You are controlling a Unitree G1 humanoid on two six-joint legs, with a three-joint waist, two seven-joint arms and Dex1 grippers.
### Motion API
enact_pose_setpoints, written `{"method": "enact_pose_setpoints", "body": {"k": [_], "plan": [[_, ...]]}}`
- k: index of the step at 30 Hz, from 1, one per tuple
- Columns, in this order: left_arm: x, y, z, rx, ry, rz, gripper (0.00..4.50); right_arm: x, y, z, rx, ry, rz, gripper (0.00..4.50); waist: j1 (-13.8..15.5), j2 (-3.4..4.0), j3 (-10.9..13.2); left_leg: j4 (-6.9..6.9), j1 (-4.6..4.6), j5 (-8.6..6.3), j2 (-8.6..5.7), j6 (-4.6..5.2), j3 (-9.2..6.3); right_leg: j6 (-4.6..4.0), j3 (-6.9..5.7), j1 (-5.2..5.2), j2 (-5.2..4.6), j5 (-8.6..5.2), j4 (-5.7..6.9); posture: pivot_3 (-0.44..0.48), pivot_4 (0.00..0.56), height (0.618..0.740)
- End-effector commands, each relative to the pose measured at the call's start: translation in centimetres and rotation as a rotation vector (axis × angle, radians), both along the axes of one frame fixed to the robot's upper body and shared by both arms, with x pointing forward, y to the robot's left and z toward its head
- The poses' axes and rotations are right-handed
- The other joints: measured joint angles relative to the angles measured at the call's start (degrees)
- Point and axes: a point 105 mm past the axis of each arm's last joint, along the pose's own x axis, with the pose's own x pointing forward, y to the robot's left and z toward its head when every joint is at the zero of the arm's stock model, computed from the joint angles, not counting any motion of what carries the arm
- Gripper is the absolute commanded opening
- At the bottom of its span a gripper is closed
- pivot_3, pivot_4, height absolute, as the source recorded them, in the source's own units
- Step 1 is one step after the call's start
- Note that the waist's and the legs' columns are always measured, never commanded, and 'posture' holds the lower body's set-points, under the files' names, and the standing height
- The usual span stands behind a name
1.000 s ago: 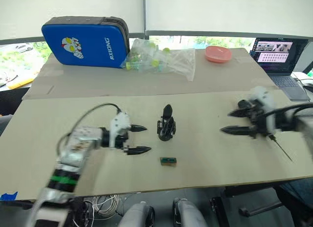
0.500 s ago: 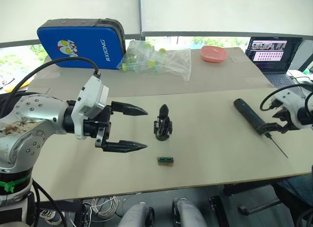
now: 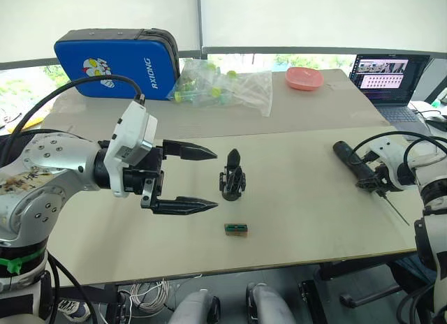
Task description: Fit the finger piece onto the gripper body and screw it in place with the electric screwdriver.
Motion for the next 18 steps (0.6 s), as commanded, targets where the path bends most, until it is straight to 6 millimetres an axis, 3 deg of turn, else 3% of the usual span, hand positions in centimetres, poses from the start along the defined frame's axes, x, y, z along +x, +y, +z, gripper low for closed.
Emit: {"method": "enact_pose_setpoints", "body": {"k": [1,5,8,13,17,18], "plan": [[0.0,0.0,0.1,0.017,-0.029,-0.005,4.50,0.4,1.5,2.1,0.042,-0.013,0.135,1.85,-0.04,0.04,0.03,0.00,0.02,0.00,0.00,0.00,0.00,0.00,0.00,0.02,0.01,0.00,0.00,0.000,0.150,0.740],[0.2,0.1,-0.6,0.035,-0.033,-0.002,4.50,-1.4,5.7,4.8,0.210,0.116,0.484,1.85,-0.26,0.25,0.21,0.00,0.04,0.00,0.00,0.01,0.02,0.01,0.01,0.02,0.05,0.00,-0.01,0.000,0.150,0.740],[-0.1,0.2,-1.4,0.073,-0.031,-0.020,4.50,-3.3,8.0,5.5,0.180,0.192,0.676,1.85,-0.13,0.60,0.50,0.02,0.00,-0.01,0.01,0.03,0.04,0.01,0.03,-0.02,0.02,0.00,0.01,0.000,0.150,0.740],[-0.4,0.2,-2.2,0.098,-0.032,-0.038,4.50,-5.7,10.9,2.5,0.059,0.311,0.888,1.85,0.66,0.58,0.53,0.01,-0.03,-0.04,0.03,0.04,-0.16,0.05,-0.14,-0.03,0.00,-0.03,0.02,0.000,0.150,0.740],[-0.5,0.1,-2.6,0.108,-0.031,-0.044,4.50,-4.9,11.4,0.3,-0.023,0.293,0.878,1.85,1.06,0.57,0.54,0.14,-0.05,-0.04,-0.01,0.05,-0.06,0.07,-0.08,0.00,-0.06,-0.03,0.03,0.000,0.150,0.740],[-0.6,0.0,-2.7,0.113,-0.032,-0.046,4.50,-4.8,11.3,0.0,-0.031,0.301,0.866,2.35,1.05,0.51,0.55,0.14,-0.02,-0.04,-0.02,0.05,-0.02,0.07,-0.06,0.03,-0.06,-0.02,0.03,0.000,0.150,0.740]]}}
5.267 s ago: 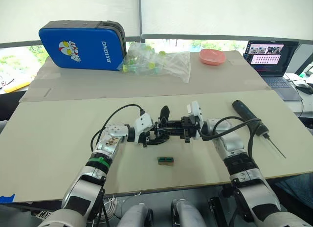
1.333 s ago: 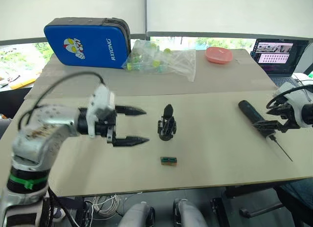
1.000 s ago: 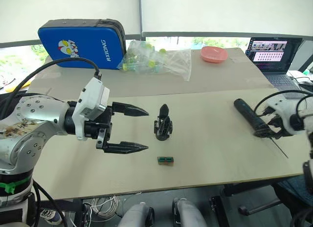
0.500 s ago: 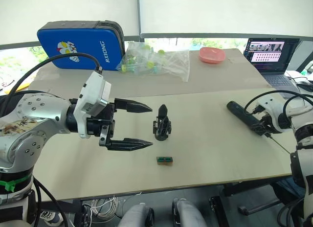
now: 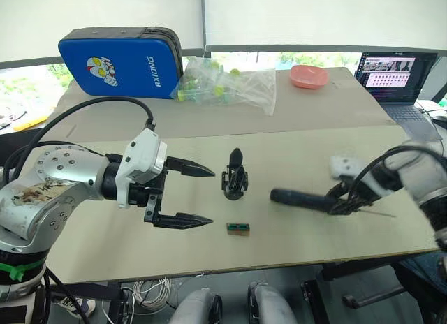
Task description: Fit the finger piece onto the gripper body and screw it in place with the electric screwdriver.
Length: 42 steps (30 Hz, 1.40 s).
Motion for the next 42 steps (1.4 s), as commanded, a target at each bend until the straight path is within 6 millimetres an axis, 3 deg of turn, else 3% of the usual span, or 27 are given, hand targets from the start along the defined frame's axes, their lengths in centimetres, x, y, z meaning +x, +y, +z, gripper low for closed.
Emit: {"method": "enact_pose_setpoints", "body": {"k": [1,6,14,17,22,26,31,38,42], "plan": [[-0.6,-0.4,0.3,0.019,-0.045,-0.023,4.50,0.5,-0.5,0.3,-0.055,-0.042,-0.012,2.89,-0.01,-0.12,0.01,0.00,0.05,0.00,0.02,0.00,0.00,0.00,-0.01,0.04,0.01,0.00,0.00,0.000,0.150,0.740],[-0.8,-0.4,0.2,0.025,-0.043,-0.015,4.50,-0.1,-1.1,0.4,-0.112,0.012,-0.031,4.48,0.27,-0.14,0.02,-0.04,0.04,0.00,0.02,0.00,-0.03,-0.01,-0.06,0.00,0.03,0.00,0.00,0.000,0.150,0.740],[-0.9,-0.6,-0.3,0.019,-0.037,-0.014,4.50,-0.5,-1.0,-1.7,-0.180,0.082,-0.026,4.48,0.33,-0.32,-0.02,-0.02,0.10,0.00,0.02,-0.01,-0.06,0.00,-0.09,0.10,0.02,-0.01,-0.02,0.000,0.150,0.740],[-0.8,-0.6,-0.5,0.023,-0.040,-0.016,4.50,-0.3,-0.5,-2.4,-0.196,0.084,0.002,3.70,0.31,-0.58,-0.08,-0.02,0.23,0.00,0.02,-0.01,-0.06,0.01,-0.08,0.21,0.02,-0.01,-0.01,0.000,0.150,0.740],[-0.7,-0.4,-0.8,0.031,-0.038,-0.016,4.50,-0.5,0.0,-2.4,-0.205,0.075,0.065,1.97,0.36,-0.78,-0.15,-0.06,0.38,0.00,0.03,-0.01,-0.10,0.02,-0.12,0.24,0.02,-0.03,-0.02,0.000,0.150,0.740],[-0.7,0.0,-1.6,0.046,-0.002,-0.003,4.50,-0.6,1.2,-0.7,-0.124,0.002,0.159,1.90,0.34,-0.78,-0.15,-0.07,0.39,0.00,0.03,-0.02,-0.10,0.02,-0.12,0.25,0.02,-0.03,-0.02,0.000,0.150,0.740],[-1.0,0.4,-2.1,0.046,0.039,0.006,4.50,-0.5,3.6,2.8,0.122,-0.243,0.204,1.90,0.31,-0.66,-0.05,-0.13,0.20,0.03,0.04,-0.09,-0.09,0.00,-0.09,0.08,0.04,-0.02,0.03,0.000,0.150,0.740],[-0.3,1.2,-5.5,0.031,0.143,0.022,4.50,-4.3,7.1,7.3,0.580,-0.287,0.288,1.90,0.40,-0.57,0.00,-0.14,0.19,0.00,0.05,-0.04,-0.09,0.00,-0.07,0.09,0.03,-0.02,0.02,0.000,0.150,0.740],[0.9,0.5,-7.5,0.025,0.082,0.035,4.50,-6.3,9.0,9.3,0.837,-0.254,0.257,1.90,1.11,-0.57,0.00,-0.09,0.19,-0.08,0.05,0.10,-0.10,0.00,-0.07,0.14,-0.02,-0.02,-0.03,0.000,0.150,0.740]]}}
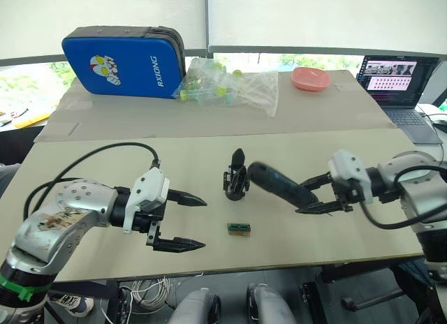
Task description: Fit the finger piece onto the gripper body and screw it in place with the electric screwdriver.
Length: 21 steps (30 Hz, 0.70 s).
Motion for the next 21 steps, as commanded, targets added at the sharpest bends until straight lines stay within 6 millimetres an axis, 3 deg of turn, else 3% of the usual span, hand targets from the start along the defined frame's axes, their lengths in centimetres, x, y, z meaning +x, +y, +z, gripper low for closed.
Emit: {"method": "enact_pose_setpoints", "body": {"k": [1,4,7,21], "plan": [[0.4,-0.8,-1.4,0.020,-0.076,-0.032,4.50,-2.1,1.6,2.9,0.221,0.007,0.045,1.90,0.36,0.00,0.00,0.00,0.00,-0.02,0.00,0.04,0.01,0.00,0.02,0.00,-0.01,0.00,-0.01,0.000,0.150,0.740],[0.6,-2.0,-3.5,0.032,-0.114,-0.069,4.50,-3.2,2.9,2.9,0.368,0.044,0.038,1.90,0.89,0.00,-0.01,-0.02,-0.06,-0.09,-0.02,0.15,0.04,-0.01,0.06,-0.05,-0.03,0.01,-0.04,0.000,0.150,0.740],[1.5,-3.1,-4.5,-0.007,-0.136,-0.048,4.50,-3.0,3.9,2.5,0.489,0.017,-0.023,1.90,0.98,-0.01,-0.02,-0.01,-0.21,-0.13,-0.02,0.21,0.09,0.00,0.11,-0.17,-0.05,0.02,-0.06,0.000,0.150,0.740],[3.1,-4.9,-7.5,-0.030,-0.135,-0.045,4.50,-5.1,6.7,2.2,0.709,-0.121,-0.170,1.90,0.89,0.00,-0.03,0.08,-0.26,-0.08,-0.02,0.14,0.10,0.02,0.07,-0.26,0.01,0.03,0.04,0.000,0.150,0.740]]}}
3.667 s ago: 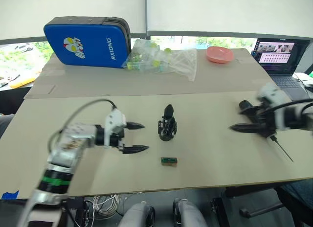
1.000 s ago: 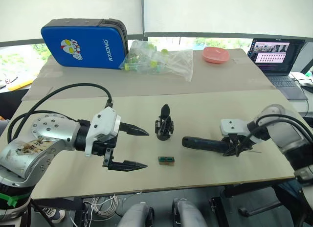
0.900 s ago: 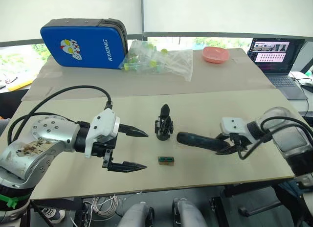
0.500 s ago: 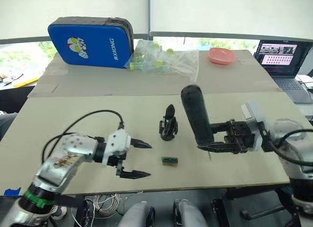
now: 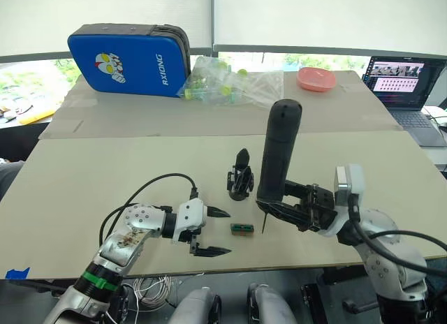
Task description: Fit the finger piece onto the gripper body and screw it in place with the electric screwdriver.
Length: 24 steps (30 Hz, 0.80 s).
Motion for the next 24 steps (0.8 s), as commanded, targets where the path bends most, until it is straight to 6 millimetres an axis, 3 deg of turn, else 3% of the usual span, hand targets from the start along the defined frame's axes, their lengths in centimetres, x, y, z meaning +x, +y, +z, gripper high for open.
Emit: {"method": "enact_pose_setpoints", "body": {"k": [1,24], "plan": [[0.5,-0.7,0.4,-0.023,-0.041,-0.020,4.50,-1.1,0.7,2.0,0.037,-0.166,-0.048,1.90,-0.03,0.00,0.00,0.00,0.03,0.00,-0.01,0.00,0.01,0.01,0.00,0.03,0.00,0.00,-0.01,0.000,0.150,0.740],[1.4,-2.2,-0.1,-0.064,-0.042,-0.025,4.50,-0.4,1.5,0.4,0.030,-0.176,-0.045,1.90,-0.11,0.00,0.00,0.00,0.24,0.00,0.00,0.01,0.02,0.02,0.01,0.17,0.04,-0.02,0.01,0.000,0.150,0.740]]}}
